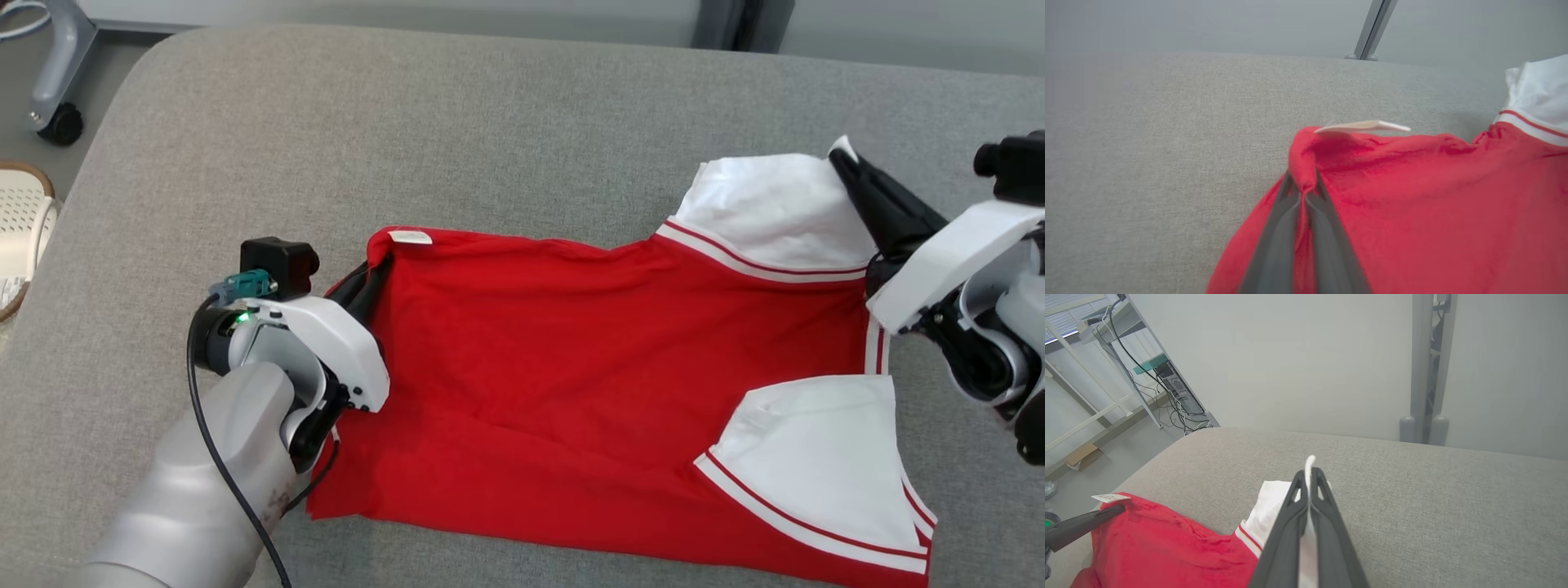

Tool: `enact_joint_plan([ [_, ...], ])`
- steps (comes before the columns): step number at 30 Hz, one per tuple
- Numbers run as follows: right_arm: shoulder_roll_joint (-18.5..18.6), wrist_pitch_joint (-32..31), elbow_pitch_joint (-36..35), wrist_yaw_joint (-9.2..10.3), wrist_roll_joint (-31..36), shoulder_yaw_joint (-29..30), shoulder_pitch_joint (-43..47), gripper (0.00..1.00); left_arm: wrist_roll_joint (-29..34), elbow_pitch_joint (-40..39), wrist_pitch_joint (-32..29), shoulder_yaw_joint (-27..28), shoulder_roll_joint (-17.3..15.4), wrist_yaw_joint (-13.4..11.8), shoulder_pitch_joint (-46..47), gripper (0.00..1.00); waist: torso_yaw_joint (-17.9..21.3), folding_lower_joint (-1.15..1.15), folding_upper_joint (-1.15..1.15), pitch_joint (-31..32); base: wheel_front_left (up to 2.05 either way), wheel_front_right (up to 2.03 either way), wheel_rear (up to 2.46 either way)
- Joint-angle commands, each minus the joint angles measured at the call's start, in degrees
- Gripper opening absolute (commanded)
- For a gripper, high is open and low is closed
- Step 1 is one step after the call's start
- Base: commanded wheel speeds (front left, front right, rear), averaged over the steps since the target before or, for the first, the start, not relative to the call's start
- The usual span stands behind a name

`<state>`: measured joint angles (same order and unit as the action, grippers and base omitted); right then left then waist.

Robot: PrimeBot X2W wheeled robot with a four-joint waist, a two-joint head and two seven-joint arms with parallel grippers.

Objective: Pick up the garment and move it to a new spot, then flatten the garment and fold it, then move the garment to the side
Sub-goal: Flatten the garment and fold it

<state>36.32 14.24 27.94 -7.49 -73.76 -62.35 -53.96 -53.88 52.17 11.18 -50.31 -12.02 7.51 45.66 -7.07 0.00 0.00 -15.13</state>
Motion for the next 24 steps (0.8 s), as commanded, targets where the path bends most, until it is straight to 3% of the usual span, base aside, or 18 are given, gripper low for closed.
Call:
enact_joint_plan([
  [1, 0.50, 0.77, -0.74, -0.02, -0.26, -0.21, 1.09, 0.00, 0.68, 0.34, 0.90, -0.38, -0.35, -0.07, -0.92, 0.00, 0.26, 0.00, 0.00, 0.88, 0.00, 0.00, 0.00],
  [14, 1.18, 1.05, -9.09, -0.02, 1.39, 5.34, 11.36, 0.00, 6.53, 0.94, 4.02, -2.07, -1.52, -1.18, -6.22, 0.00, 1.54, 0.00, 0.00, 5.39, 0.00, 0.00, 0.00],
  [24, 3.01, 1.06, -13.99, -0.02, 1.13, 4.44, 18.38, 0.00, 16.29, -6.31, 4.01, 0.33, -5.30, -4.49, -12.32, 0.00, 2.19, 0.00, 0.00, 8.29, 0.00, 0.00, 0.00],
])
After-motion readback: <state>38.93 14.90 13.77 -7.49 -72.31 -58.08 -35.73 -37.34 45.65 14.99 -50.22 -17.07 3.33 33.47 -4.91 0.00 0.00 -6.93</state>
